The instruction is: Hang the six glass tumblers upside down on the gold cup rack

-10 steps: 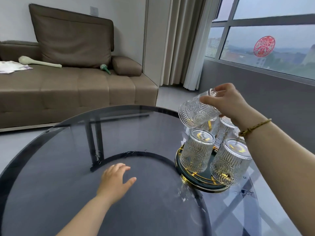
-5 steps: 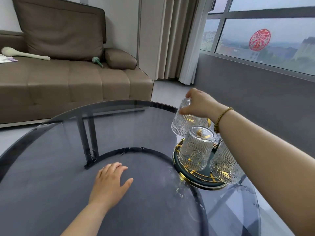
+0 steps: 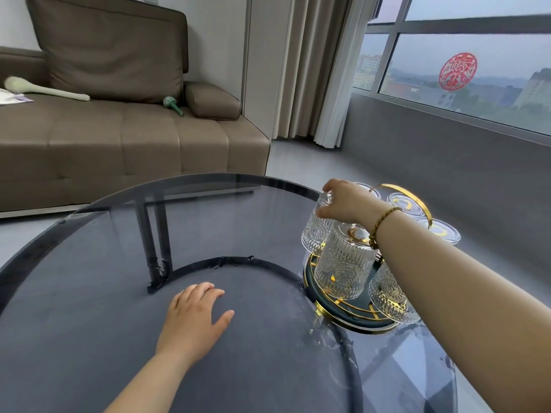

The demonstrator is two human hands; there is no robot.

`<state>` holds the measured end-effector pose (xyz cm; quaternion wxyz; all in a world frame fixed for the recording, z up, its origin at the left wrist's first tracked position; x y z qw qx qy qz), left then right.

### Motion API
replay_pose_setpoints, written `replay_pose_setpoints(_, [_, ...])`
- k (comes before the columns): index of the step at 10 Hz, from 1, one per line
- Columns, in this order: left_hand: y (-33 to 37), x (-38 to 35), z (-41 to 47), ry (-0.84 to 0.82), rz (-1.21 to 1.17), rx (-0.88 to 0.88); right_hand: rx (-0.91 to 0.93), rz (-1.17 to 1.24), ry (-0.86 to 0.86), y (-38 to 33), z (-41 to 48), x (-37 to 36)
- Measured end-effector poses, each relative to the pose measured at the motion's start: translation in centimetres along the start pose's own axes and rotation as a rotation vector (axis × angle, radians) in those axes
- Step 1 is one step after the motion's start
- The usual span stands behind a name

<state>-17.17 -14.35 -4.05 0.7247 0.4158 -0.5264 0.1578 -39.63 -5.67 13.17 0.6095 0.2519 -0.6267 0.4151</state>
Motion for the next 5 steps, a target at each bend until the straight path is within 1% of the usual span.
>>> replay_pose_setpoints(2, [0.1, 0.1, -0.1, 0.000, 0.014, 0.005, -0.012, 0.034, 0.007, -0.1, -0.6, -0.2])
replay_pose_setpoints(3, [0.1, 0.2, 0.0, 0.005, 0.023, -0.002, -0.010, 0.035, 0.049, -0.3, -1.6, 0.4])
replay_pose_setpoints(4, [0.4, 0.4, -0.4, -0.005, 0.014, 0.020, 0.006, 0.152, 0.245, -0.5, -4.4, 3.0])
replay_pose_setpoints(5, [0.9, 0.7, -0.5, 0.014, 0.062, 0.013, 0.068, 0.297, 0.562, -0.5, -9.2, 4.8])
Point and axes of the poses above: each hand's wrist, its own z-axis towards the middle knuckle, its own x-axis out of the back of the hand, y = z × x, the point moved 9 cm from there along z, towards the middle knuckle, and after that the axes turned 7 degrees about x, right-handed, at the moved point
